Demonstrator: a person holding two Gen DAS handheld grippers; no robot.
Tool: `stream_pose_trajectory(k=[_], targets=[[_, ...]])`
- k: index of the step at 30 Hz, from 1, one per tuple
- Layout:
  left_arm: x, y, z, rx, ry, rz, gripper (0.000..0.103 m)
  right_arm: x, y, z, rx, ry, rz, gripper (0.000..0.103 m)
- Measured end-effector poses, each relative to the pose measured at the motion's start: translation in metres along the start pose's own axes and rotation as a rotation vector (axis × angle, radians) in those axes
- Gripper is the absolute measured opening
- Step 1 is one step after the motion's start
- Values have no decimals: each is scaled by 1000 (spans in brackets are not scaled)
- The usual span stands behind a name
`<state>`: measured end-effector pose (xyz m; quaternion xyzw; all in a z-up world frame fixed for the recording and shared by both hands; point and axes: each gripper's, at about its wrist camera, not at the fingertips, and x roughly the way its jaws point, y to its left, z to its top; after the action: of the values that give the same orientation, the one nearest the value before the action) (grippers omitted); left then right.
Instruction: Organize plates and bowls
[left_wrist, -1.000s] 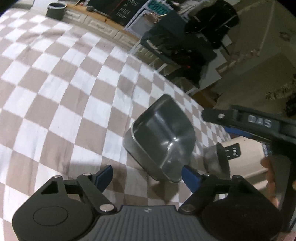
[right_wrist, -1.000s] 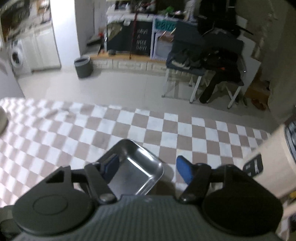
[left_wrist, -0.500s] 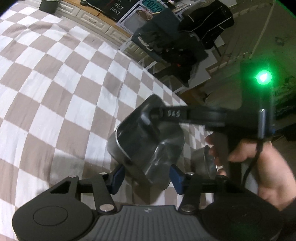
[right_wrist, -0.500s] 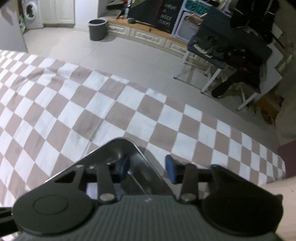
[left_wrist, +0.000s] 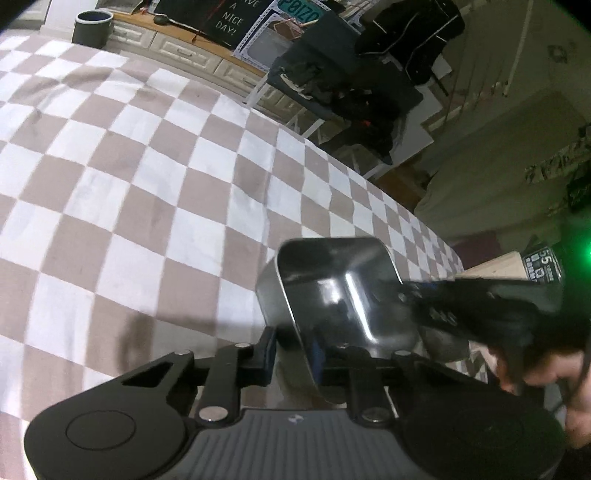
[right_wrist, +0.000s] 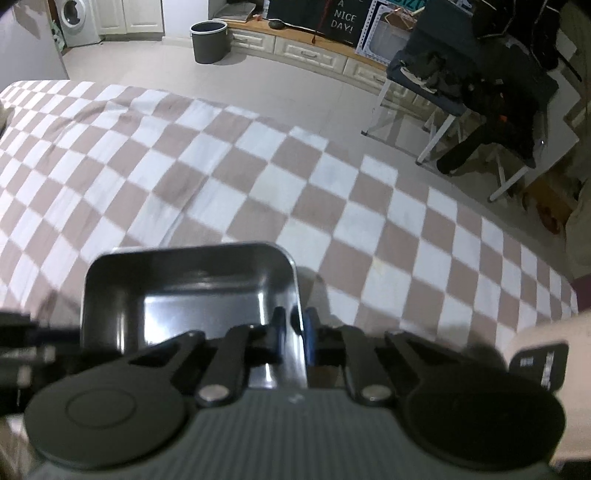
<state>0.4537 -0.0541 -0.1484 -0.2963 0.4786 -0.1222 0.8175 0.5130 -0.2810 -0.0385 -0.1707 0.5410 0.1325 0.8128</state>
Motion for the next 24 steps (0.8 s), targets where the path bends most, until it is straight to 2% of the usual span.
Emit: stream_pose_trajectory(k=[4,10,17,24], targets=[[-16,-5,-3,48,-12,23,14,-22,-2,-26,73,-56,55,9],[-55,-27,-9,125,-54,26,14,-74,-1,-59,190,-177,108,7],[-105,-56,-33,178,-91,-6,14,-143,6,-100,257,-287,124,6],[-154,-76,-72,222,-119,-35,14,-204,15,-146,292,-374,118,6]])
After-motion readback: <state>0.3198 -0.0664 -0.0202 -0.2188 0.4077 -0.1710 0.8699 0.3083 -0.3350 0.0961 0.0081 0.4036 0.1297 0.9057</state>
